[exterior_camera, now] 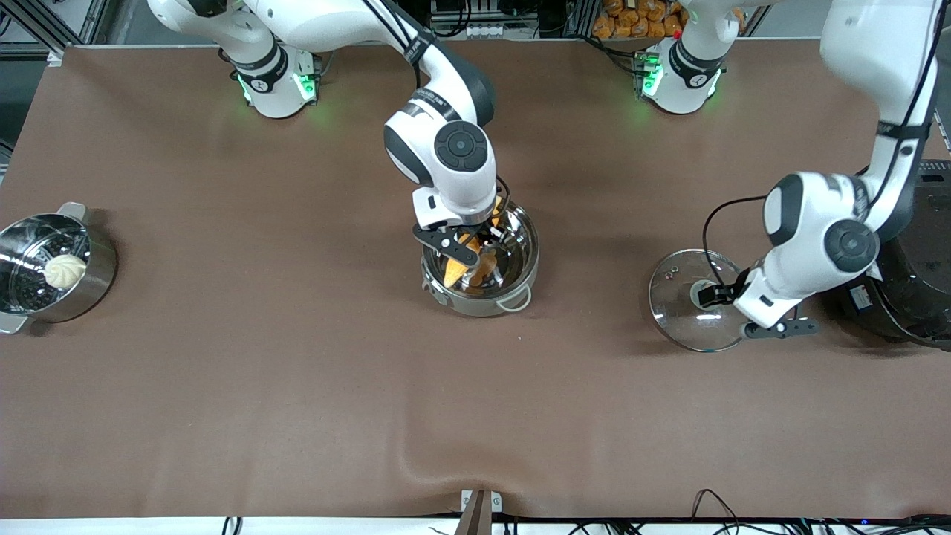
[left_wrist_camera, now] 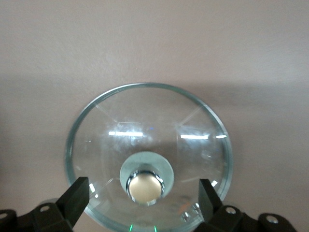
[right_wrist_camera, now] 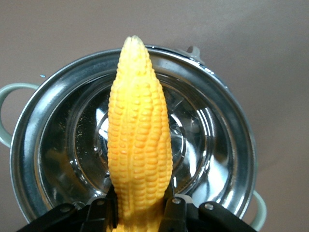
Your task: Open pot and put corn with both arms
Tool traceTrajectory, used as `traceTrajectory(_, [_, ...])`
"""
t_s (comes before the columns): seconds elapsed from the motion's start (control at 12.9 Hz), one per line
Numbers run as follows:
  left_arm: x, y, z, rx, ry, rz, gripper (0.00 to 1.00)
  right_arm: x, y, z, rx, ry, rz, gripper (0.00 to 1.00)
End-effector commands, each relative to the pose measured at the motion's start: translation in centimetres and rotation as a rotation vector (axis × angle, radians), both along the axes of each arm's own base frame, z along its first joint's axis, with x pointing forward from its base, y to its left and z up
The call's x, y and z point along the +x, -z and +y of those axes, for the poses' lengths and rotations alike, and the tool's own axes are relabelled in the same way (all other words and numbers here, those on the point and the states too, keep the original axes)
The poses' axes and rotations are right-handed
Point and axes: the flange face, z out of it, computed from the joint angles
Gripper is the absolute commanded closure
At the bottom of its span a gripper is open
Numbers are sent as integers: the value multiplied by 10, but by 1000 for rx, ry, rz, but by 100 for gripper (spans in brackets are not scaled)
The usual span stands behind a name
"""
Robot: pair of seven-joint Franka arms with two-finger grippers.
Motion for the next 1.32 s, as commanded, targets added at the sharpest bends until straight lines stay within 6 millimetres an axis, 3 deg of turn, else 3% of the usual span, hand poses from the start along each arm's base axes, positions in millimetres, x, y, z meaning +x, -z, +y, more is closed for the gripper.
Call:
traceTrajectory(0.0, [-11,-69,-1,8,18,-62,0,-1,5,12,12,25,-12,100])
traceTrajectory(0.08, [-9,-100,-11,9,31,-105,0,0,8,12,10,25,-14,95])
traceTrajectory(0.23, [-5,-147,-38,-3,64,-108,0,0,11,11,2,17,-20,67])
traceTrajectory(0.31, [-5,-171,-50,-4,70,-92,0,1,14,10,-16,5,-36,45])
traceTrajectory(0.39, [-5,-187,-57,-4,72,-83,0,1,17,9,-28,1,-41,31])
traceTrajectory(0.46, [-3,-196,-56,-5,70,-88,0,1,18,9,-30,-1,-43,10])
traceTrajectory(0.54, [-4,-202,-56,-3,78,-92,0,1,18,9,-37,-5,-50,0])
traceTrajectory(0.77, [-2,-228,-59,10,88,-87,0,2,17,9,-34,-3,-50,0])
traceTrajectory(0.93, [-5,-237,-58,17,88,-71,0,10,1,2,5,25,-36,0])
traceTrajectory(1.08, [-9,-246,-54,23,81,-50,0,33,-32,-23,84,107,-13,0])
traceTrajectory(1.24, [-10,-262,-54,23,79,-48,0,56,-88,-71,120,145,-30,0])
